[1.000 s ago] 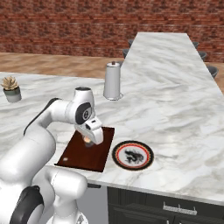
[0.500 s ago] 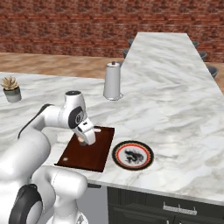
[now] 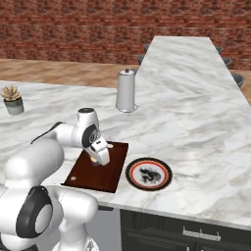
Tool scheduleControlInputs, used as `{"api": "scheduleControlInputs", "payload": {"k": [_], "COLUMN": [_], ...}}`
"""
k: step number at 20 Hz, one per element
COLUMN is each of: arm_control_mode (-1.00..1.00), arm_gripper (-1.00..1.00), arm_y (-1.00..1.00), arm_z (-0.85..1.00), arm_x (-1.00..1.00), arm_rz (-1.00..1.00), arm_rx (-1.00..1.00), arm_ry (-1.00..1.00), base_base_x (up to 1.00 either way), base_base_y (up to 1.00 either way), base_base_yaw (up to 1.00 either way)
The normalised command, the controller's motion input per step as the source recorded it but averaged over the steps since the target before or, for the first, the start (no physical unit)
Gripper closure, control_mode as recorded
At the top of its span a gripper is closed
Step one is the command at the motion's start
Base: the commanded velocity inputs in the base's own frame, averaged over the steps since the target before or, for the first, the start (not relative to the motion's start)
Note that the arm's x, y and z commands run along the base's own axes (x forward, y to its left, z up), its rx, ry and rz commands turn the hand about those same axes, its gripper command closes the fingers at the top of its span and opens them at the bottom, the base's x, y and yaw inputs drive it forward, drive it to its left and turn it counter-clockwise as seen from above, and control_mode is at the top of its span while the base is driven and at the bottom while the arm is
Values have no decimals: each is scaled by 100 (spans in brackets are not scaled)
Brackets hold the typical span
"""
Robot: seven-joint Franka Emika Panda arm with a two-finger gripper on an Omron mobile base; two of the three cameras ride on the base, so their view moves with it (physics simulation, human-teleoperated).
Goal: Move the dessert items from the plate to the tray.
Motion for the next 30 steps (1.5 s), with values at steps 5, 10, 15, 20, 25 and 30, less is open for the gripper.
{"api": "scheduleControlInputs", "payload": {"k": [5, 10, 15, 20, 25, 30], "arm_control_mode": [-100, -100, -100, -100, -100, -100], "arm_gripper": [100, 100, 100, 100, -100, -100], "arm_y": [0, 0, 0, 0, 0, 0], "arm_z": [-41, -33, -9, -1, 0, 0], "arm_x": [10, 0, 0, 0, -12, -49], "arm_rz": [0, 0, 0, 0, 0, -3], "arm_rx": [0, 0, -4, -3, 0, 0], "arm_ry": [8, 11, 6, 3, -1, -11], "base_base_x": [0, 0, 0, 0, 0, 0], "base_base_y": [0, 0, 0, 0, 0, 0], "base_base_yaw": [0, 0, 0, 0, 0, 0]}}
